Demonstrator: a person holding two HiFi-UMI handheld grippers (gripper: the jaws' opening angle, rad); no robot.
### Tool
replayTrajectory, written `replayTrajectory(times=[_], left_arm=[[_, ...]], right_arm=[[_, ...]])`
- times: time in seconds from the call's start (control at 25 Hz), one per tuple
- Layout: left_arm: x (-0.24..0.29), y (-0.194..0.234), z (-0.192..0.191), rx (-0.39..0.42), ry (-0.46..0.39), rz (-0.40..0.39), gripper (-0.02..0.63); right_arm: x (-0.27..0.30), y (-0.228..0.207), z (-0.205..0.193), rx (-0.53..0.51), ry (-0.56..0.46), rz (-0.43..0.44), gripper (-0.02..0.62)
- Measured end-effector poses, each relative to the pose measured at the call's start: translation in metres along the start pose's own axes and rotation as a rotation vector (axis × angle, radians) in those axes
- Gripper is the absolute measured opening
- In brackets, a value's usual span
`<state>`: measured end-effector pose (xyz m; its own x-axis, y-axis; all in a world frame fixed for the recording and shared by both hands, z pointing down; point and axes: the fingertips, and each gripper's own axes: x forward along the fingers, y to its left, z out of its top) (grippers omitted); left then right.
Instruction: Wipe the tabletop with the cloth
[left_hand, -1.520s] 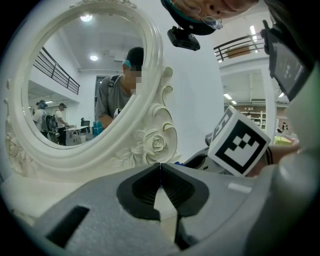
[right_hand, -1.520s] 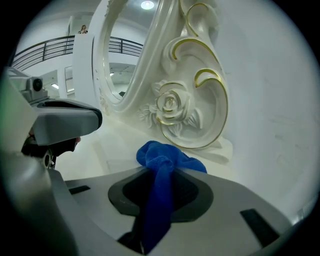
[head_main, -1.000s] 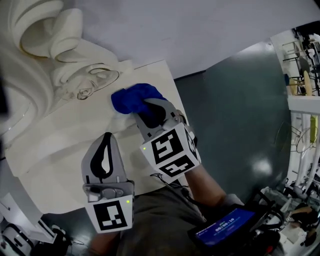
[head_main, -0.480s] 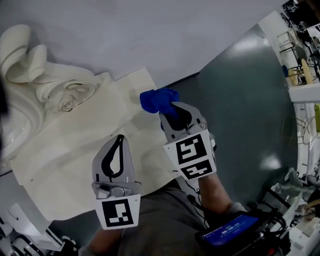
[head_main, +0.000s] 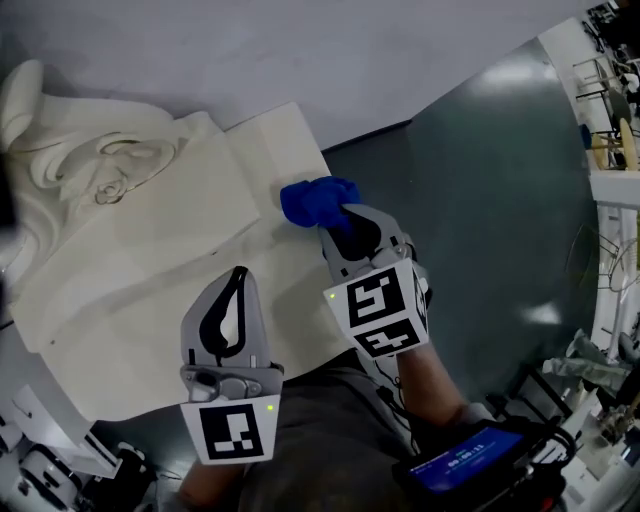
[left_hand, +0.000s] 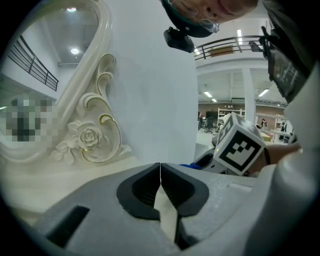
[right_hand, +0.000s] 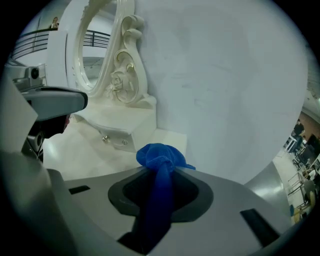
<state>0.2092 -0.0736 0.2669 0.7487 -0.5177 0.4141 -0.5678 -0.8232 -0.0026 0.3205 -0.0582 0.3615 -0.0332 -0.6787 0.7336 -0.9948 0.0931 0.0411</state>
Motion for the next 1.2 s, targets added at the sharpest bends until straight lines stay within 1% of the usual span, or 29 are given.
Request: replayTrajectory(times=[0.16, 0.28, 0.4, 0.56, 0.92, 1.2], left_arm=[[0.000, 0.007, -0.018, -0.018, 0.013, -0.015, 0.017], [0.001, 0.016, -0.033, -0.031, 0.021, -0.017, 0.017], [-0.002, 0.023, -0.052, -0.060, 0.037, -0.009, 0.017], [-0.012, 0.032, -0.070, -0.095, 0.045, -0.001, 0.017], [-0.030, 0.042, -0.074, -0.113, 0.042, 0.035, 0.017], [-0.070, 0.065, -0.087, -0.135, 0.035, 0.082, 0.017]], right_arm=[[0.022, 0.019, -0.018, 0.006, 0.054, 0.034, 0.096], [0.038, 0.028, -0.031, 0.012, 0.079, 0.038, 0.097], [0.046, 0.033, -0.039, 0.030, 0.080, 0.032, 0.097], [0.049, 0.045, -0.041, 0.059, 0.075, 0.040, 0.095], [0.048, 0.067, -0.040, 0.035, 0.085, 0.053, 0.095], [0.050, 0.113, -0.033, 0.006, 0.084, 0.070, 0.095]])
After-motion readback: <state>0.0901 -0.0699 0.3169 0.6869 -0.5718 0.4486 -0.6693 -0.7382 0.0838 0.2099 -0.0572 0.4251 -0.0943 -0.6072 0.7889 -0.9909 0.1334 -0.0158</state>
